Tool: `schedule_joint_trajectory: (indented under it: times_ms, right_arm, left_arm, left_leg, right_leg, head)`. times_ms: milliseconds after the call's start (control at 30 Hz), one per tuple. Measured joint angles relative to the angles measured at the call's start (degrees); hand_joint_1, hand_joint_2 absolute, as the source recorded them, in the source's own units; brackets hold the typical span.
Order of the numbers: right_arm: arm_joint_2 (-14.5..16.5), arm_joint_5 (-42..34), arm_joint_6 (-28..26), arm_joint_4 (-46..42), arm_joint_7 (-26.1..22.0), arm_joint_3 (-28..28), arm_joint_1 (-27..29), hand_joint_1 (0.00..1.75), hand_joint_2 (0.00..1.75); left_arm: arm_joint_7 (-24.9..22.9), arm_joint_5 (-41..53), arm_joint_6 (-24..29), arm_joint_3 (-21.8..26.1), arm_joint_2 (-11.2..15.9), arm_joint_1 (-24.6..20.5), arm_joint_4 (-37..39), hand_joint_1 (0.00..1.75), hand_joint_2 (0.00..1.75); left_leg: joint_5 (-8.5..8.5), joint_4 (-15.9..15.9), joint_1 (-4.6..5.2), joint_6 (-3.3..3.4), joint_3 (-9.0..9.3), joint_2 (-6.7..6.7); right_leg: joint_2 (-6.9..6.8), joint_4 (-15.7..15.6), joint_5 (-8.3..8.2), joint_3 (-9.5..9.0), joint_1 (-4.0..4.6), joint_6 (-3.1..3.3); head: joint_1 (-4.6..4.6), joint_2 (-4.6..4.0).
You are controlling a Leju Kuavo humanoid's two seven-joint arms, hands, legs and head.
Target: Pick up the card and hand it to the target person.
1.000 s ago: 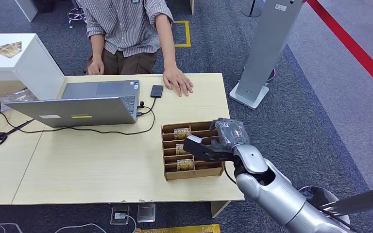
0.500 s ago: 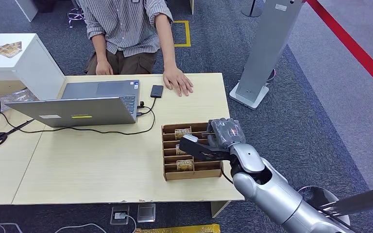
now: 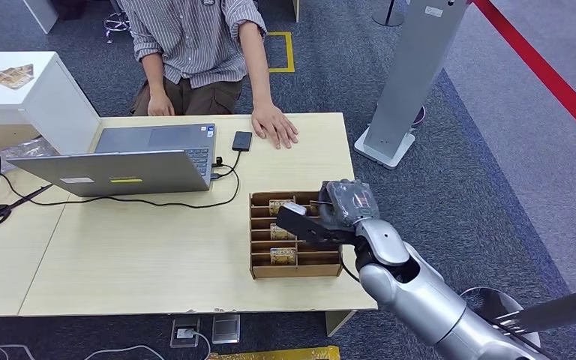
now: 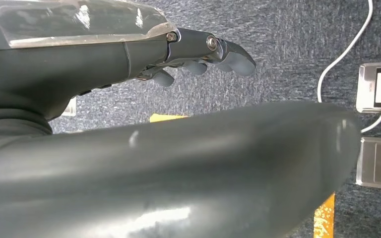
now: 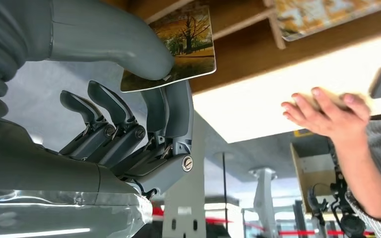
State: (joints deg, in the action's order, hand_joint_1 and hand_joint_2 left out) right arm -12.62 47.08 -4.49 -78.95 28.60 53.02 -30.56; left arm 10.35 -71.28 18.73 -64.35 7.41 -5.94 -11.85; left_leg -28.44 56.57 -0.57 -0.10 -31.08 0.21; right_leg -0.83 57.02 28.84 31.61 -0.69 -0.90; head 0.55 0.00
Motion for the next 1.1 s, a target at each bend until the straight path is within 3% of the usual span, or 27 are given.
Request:
schedule_joint_trajectory:
  times_ms: [200, 500, 600, 833, 967, 1100]
  right_arm:
    - [-2.1, -17.9, 7.6, -4.0, 0.3, -2.5, -3.3, 1.68, 1.75]
    - [-6.3, -25.9, 10.2, -11.8, 0.1, -5.1, -9.0, 1.68, 1.75]
    - [-7.0, -25.0, 10.1, -14.3, -0.8, -6.0, -10.7, 1.68, 1.75]
    - [-5.3, -8.2, -2.9, -13.1, -8.7, -6.0, -10.1, 1.68, 1.75]
    - [-3.2, -2.9, -12.3, -8.5, -14.4, -6.0, -9.1, 1.68, 1.75]
    - [-1.2, 0.1, -18.8, -2.9, -16.0, -6.0, -8.4, 1.68, 1.75]
  left_arm:
    - [-0.4, 0.0, -0.1, 0.0, 0.3, 0.0, 0.0, 0.00, 0.00]
    - [-0.4, -0.4, -0.2, 0.0, 0.6, 0.1, 0.0, 0.00, 0.00]
    - [-0.4, -0.5, -0.2, 0.0, 0.6, 0.1, 0.0, 0.00, 0.00]
    - [0.6, -0.1, -0.5, 0.0, 0.2, 0.0, 0.0, 0.00, 0.00]
    - [0.7, 0.4, -0.6, 0.0, 0.0, -0.5, 0.0, 0.00, 0.00]
    - [0.6, 0.8, -0.7, 0.0, -0.1, -1.1, 0.0, 0.00, 0.00]
  left_leg:
    - [0.00, 0.0, 0.00, 0.00, 0.01, 0.00]
    - [0.00, 0.0, 0.00, 0.00, 0.01, 0.01]
    - [0.00, 0.0, 0.00, 0.00, 0.01, 0.01]
    - [0.00, 0.0, 0.00, 0.00, -0.01, 0.00]
    - [0.00, 0.0, 0.00, 0.00, -0.02, -0.01]
    - [0.00, 0.0, 0.00, 0.00, -0.03, -0.01]
  right_leg:
    - [0.00, 0.0, 0.00, 0.00, 0.00, 0.00]
    - [0.01, 0.0, 0.00, 0.01, 0.00, 0.00]
    - [0.01, 0.0, 0.00, -0.01, 0.00, 0.00]
    - [0.00, 0.0, 0.00, 0.00, 0.00, 0.00]
    - [-0.01, 0.0, 0.00, -0.01, 0.00, 0.00]
    - [-0.02, 0.0, 0.00, -0.01, 0.00, 0.00]
  head:
    - [-0.01, 0.00]
    - [-0.04, 0.00]
    - [0.03, 0.01]
    - [-0.05, 0.01]
    - [-0.04, 0.01]
    - [-0.01, 0.00]
